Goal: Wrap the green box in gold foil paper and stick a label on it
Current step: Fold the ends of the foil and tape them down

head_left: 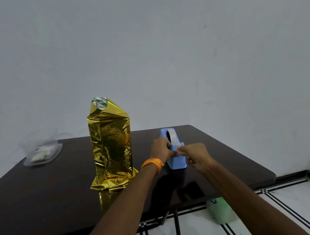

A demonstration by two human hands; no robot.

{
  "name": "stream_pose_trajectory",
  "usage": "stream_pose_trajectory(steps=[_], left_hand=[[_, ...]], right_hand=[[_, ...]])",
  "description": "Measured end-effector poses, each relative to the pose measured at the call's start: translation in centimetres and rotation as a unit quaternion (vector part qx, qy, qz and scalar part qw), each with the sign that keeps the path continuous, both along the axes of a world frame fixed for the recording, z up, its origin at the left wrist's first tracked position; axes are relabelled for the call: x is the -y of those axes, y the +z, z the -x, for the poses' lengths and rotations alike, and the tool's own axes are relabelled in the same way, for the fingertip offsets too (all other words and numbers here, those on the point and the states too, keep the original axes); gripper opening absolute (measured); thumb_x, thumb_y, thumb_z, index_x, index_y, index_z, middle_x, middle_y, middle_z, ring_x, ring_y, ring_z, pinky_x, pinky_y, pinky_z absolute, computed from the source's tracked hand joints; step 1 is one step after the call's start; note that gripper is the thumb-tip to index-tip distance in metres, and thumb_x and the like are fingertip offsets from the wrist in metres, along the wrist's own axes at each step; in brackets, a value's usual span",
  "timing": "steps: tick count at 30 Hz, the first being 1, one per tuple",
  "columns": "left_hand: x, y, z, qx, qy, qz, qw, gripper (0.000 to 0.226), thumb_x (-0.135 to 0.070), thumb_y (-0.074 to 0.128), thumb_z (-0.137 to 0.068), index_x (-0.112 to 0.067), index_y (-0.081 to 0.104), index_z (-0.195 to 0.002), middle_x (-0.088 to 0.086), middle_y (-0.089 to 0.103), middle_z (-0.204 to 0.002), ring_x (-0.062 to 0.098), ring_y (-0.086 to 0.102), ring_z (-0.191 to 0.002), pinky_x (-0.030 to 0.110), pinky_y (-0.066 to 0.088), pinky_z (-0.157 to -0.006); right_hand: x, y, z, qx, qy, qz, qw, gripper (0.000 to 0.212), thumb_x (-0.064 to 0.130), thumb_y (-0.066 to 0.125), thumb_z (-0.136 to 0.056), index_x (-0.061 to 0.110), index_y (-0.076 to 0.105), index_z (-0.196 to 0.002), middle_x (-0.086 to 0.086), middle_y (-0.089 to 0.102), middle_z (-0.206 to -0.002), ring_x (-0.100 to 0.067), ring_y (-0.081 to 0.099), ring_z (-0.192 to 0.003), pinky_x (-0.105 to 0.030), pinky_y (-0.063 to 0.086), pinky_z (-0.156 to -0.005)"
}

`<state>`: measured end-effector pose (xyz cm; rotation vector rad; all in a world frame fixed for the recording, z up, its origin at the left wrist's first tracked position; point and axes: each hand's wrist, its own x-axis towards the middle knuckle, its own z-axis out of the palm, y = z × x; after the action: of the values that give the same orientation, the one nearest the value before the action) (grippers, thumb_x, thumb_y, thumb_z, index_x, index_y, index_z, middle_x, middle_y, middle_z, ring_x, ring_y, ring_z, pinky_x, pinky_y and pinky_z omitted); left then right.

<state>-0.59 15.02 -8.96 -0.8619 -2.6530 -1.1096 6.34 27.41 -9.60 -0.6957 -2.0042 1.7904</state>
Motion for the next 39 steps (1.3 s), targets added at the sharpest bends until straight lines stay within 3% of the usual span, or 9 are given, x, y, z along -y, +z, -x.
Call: stream_pose_trajectory(steps=[3, 10, 13, 16, 19, 28, 33, 37, 39], left_hand=[[-0.1, 0.0, 0.0, 0.002, 0.008, 0.008, 1.000, 0.044, -0.028, 0.086, -0.070, -0.013, 0.048, -0.052, 0.006, 0.055, -0.062, 0.019, 0.048, -0.060, 0.027, 0.035, -0.053], [0.2, 0.3, -0.6, 0.010, 0.008, 0.010, 1.000, 0.034, -0.030, 0.087, -0.071, -0.006, 0.063, -0.072, 0.010, 0.064, -0.077, 0.016, 0.051, -0.066, 0.018, 0.029, -0.048], [0.2, 0.6, -0.6, 0.010, 0.007, 0.044, 0.999, 0.033, -0.027, 0.087, -0.071, -0.008, 0.061, -0.076, 0.009, 0.066, -0.084, 0.018, 0.055, -0.073, 0.023, 0.038, -0.057], [0.5, 1.2, -1.0, -0.017, 0.011, 0.105, 0.994, 0.030, -0.015, 0.082, -0.072, -0.005, 0.067, -0.096, 0.011, 0.070, -0.101, 0.024, 0.063, -0.088, 0.031, 0.050, -0.070], [1.2, 2.5, -1.4, -0.073, 0.021, 0.065, 0.995, 0.038, -0.007, 0.067, -0.077, -0.011, 0.066, -0.115, 0.012, 0.070, -0.103, 0.030, 0.065, -0.097, 0.037, 0.056, -0.077], [8.2, 13.6, -4.0, -0.245, 0.073, -0.146, 0.956, 0.017, -0.012, 0.062, -0.084, -0.021, 0.074, -0.091, -0.004, 0.072, -0.083, 0.012, 0.067, -0.081, 0.027, 0.054, -0.074], [14.0, 17.4, -3.6, -0.230, 0.069, -0.189, 0.952, 0.017, -0.008, 0.060, -0.088, -0.014, 0.075, -0.094, 0.000, 0.072, -0.088, 0.014, 0.069, -0.081, 0.033, 0.060, -0.074], [18.1, 18.6, -2.7, -0.239, 0.070, -0.059, 0.967, 0.035, 0.010, 0.049, -0.088, -0.012, 0.074, -0.099, 0.006, 0.071, -0.107, 0.016, 0.063, -0.099, 0.022, 0.050, -0.078], [20.1, 18.6, -1.9, -0.239, 0.063, 0.045, 0.968, 0.039, 0.013, 0.052, -0.085, -0.014, 0.074, -0.102, 0.006, 0.067, -0.120, 0.020, 0.057, -0.112, 0.022, 0.041, -0.084]], right_hand=[[-0.1, -0.9, -0.7, -0.008, 0.010, -0.039, 0.999, 0.019, 0.015, 0.077, -0.085, 0.000, 0.071, -0.075, -0.003, 0.056, -0.057, -0.004, 0.042, -0.036, -0.018, 0.032, -0.037], [-1.3, -1.3, -1.1, 0.061, -0.015, -0.372, 0.926, 0.039, 0.015, 0.071, -0.081, 0.017, 0.049, -0.049, 0.002, 0.050, -0.051, -0.013, 0.047, -0.047, -0.025, 0.042, -0.048], [-2.2, -1.2, -2.1, 0.032, -0.048, -0.382, 0.922, 0.035, 0.029, 0.068, -0.088, 0.019, 0.057, -0.056, 0.005, 0.060, -0.058, -0.015, 0.058, -0.056, -0.034, 0.057, -0.062], [-2.1, 0.9, -3.0, -0.020, -0.022, -0.351, 0.936, 0.019, 0.035, 0.064, -0.090, 0.023, 0.068, -0.075, 0.006, 0.067, -0.074, -0.015, 0.063, -0.074, -0.029, 0.050, -0.066], [-1.1, 3.9, -3.4, -0.087, -0.008, -0.297, 0.951, 0.011, 0.026, 0.063, -0.091, 0.018, 0.072, -0.091, 0.002, 0.069, -0.084, -0.012, 0.062, -0.079, -0.027, 0.047, -0.066], [6.7, 9.7, 0.1, -0.268, 0.140, -0.163, 0.939, 0.029, 0.026, 0.058, -0.096, 0.033, 0.057, -0.124, -0.002, 0.072, -0.104, -0.014, 0.070, -0.098, -0.041, 0.056, -0.094], [11.9, 11.0, 2.3, -0.279, 0.215, -0.218, 0.910, 0.035, 0.032, 0.051, -0.099, 0.032, 0.048, -0.135, 0.004, 0.072, -0.110, -0.009, 0.066, -0.106, -0.035, 0.048, -0.100], [14.2, 12.1, 3.5, -0.255, 0.266, -0.263, 0.892, 0.033, 0.031, 0.043, -0.105, 0.032, 0.046, -0.138, 0.002, 0.072, -0.112, -0.007, 0.062, -0.109, -0.022, 0.041, -0.089], [14.6, 12.3, 4.1, -0.236, 0.291, -0.281, 0.884, 0.032, 0.033, 0.040, -0.106, 0.035, 0.045, -0.138, -0.004, 0.070, -0.115, -0.013, 0.062, -0.110, -0.027, 0.041, -0.085]])
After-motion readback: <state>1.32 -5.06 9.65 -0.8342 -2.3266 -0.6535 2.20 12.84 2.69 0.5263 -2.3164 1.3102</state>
